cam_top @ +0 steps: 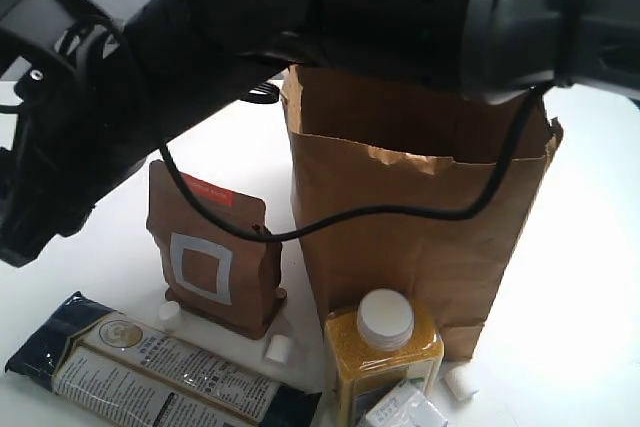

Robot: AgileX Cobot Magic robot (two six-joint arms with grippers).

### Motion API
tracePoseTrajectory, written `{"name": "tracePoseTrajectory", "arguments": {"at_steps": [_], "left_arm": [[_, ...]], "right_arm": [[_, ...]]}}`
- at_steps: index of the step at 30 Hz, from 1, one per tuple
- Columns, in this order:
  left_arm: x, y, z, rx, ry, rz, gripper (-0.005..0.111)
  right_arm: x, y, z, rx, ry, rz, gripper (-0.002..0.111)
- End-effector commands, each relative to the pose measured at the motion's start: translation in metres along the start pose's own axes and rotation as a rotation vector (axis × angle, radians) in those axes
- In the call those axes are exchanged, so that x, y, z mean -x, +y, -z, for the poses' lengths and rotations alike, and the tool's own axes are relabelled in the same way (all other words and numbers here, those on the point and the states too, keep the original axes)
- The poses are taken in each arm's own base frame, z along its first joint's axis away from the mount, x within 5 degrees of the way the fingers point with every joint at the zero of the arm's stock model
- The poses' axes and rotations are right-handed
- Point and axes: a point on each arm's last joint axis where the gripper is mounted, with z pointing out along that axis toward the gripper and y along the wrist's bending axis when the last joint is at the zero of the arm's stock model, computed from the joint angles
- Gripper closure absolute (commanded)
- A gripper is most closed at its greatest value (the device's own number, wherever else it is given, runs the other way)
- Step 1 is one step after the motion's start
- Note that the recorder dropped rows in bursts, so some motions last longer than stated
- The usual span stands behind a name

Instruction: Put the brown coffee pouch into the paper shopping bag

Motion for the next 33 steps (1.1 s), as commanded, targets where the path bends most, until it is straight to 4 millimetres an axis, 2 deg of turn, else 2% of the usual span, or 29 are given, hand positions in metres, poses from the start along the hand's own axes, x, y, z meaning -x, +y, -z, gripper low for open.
{"name": "tracePoseTrajectory", "arguments": {"at_steps": [1, 8, 20, 27, 33], "left_arm": [[-0.001, 0.0, 0.0, 0.005, -0.004, -0.001, 0.107], [-0.001, 0.0, 0.0, 0.005, -0.004, -0.001, 0.107], [-0.001, 0.0, 0.0, 0.005, -0.004, -0.001, 0.107], [-0.001, 0.0, 0.0, 0.005, -0.004, -0.001, 0.107], [-0.001, 0.0, 0.0, 0.005, -0.004, -0.001, 0.107]], "right_arm": [[-0.009, -0.012, -0.007, -0.111, 0.062, -0.07, 0.049], [-0.024, -0.026, -0.014, -0.255, 0.164, -0.126, 0.049], [-0.049, -0.039, -0.023, -0.393, 0.349, -0.158, 0.049], [-0.061, -0.04, -0.034, -0.385, 0.413, -0.17, 0.049], [-0.083, -0.041, -0.052, -0.364, 0.519, -0.186, 0.05]]}}
